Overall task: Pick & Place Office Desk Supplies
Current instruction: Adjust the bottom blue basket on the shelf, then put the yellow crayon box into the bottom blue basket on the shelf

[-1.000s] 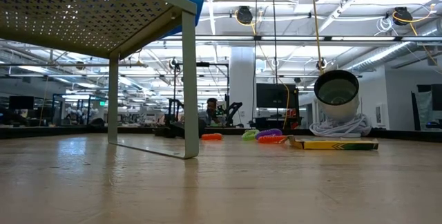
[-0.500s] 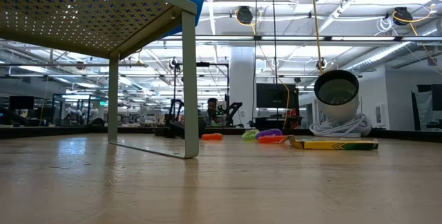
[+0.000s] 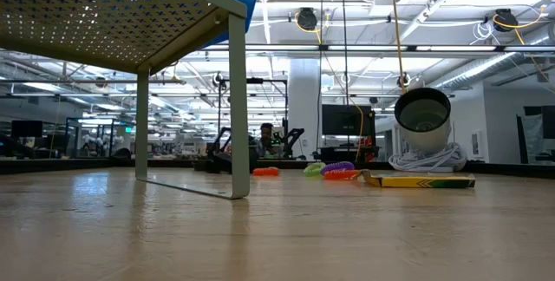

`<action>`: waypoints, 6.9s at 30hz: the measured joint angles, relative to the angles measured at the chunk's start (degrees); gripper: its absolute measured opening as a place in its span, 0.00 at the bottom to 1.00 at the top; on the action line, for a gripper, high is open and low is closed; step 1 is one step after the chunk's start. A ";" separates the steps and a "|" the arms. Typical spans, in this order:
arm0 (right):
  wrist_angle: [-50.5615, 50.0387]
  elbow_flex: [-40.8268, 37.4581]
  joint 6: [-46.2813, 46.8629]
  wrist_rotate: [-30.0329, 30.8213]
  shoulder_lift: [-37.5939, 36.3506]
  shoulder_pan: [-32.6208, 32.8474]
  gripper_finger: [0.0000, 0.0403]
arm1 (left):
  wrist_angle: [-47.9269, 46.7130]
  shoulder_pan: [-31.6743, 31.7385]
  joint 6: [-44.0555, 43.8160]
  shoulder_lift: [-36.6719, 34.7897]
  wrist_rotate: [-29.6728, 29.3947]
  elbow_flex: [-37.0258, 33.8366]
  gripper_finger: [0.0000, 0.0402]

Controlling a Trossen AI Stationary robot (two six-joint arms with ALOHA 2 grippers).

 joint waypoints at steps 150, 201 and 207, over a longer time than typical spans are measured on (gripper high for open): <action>-2.66 0.07 1.33 -0.04 0.04 -3.02 0.53 | -39.97 -1.53 -53.74 5.73 19.21 5.13 0.18; -14.66 -11.56 23.82 16.86 27.58 -12.00 0.69 | 21.11 17.34 -15.13 -4.11 -7.97 -9.63 0.18; -17.38 -11.50 30.29 17.68 27.66 -11.98 0.55 | 19.33 18.82 -15.55 -4.09 -5.56 -9.63 0.18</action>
